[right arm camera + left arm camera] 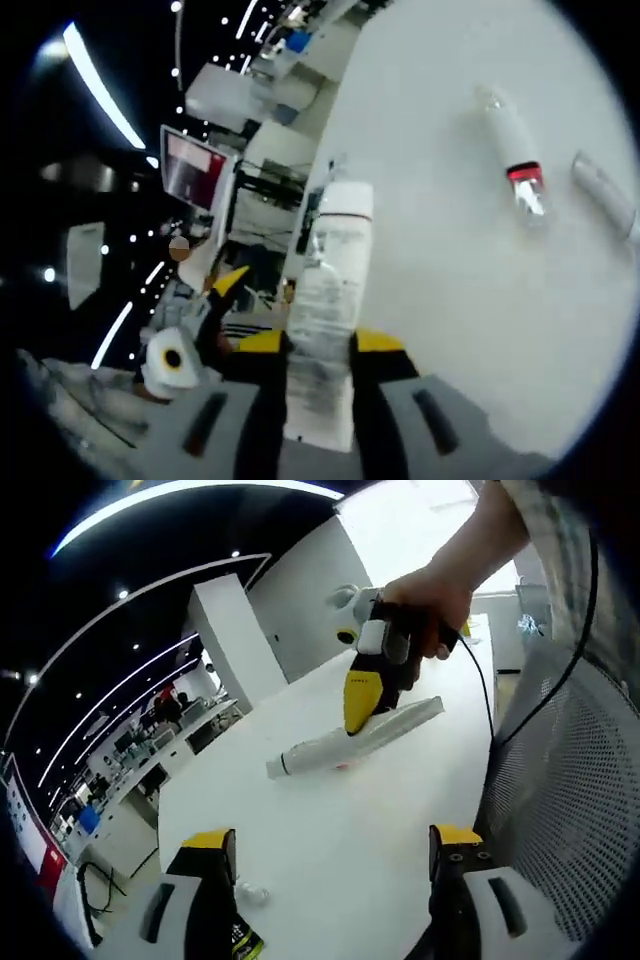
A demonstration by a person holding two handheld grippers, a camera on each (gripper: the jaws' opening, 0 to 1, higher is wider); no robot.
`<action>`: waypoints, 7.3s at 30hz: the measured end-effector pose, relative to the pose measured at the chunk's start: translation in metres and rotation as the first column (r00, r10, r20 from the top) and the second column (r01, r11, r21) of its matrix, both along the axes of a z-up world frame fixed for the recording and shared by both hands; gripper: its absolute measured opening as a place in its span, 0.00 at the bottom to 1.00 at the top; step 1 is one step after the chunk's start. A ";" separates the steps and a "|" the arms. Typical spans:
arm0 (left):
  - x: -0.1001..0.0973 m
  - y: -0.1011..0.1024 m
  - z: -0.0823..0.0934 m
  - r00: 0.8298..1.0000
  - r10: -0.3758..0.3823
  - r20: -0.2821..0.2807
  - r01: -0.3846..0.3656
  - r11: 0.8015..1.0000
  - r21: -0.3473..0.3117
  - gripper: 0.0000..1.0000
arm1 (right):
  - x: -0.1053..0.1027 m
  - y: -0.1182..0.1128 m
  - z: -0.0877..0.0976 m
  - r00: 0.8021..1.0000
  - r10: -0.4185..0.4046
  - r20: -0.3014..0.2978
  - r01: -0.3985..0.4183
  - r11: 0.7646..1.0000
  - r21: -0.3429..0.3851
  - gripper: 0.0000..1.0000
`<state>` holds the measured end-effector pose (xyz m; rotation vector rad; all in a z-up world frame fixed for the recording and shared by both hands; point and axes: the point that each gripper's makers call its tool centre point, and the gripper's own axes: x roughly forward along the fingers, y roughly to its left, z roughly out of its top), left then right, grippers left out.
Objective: Arrange the skincare products in the storage area until every visible bottle or jar stands upright without overlapping.
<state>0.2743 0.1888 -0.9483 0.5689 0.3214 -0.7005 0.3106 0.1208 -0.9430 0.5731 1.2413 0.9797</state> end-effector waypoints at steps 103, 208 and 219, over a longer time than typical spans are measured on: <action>-0.013 -0.087 0.083 0.835 -0.390 -0.388 -0.102 0.584 -0.805 0.18 | -0.011 -0.007 0.135 0.693 -0.282 0.663 0.047 0.936 0.348 0.68; -0.001 0.004 -0.023 0.913 0.282 -0.293 -0.319 0.944 -0.086 0.41 | 0.054 -0.093 0.137 0.644 -0.254 0.721 0.209 0.966 0.154 0.29; -0.002 0.007 -0.033 0.912 0.307 -0.274 -0.329 0.943 -0.040 0.39 | 0.072 -0.085 0.134 0.631 -0.230 0.741 0.192 0.972 0.138 0.29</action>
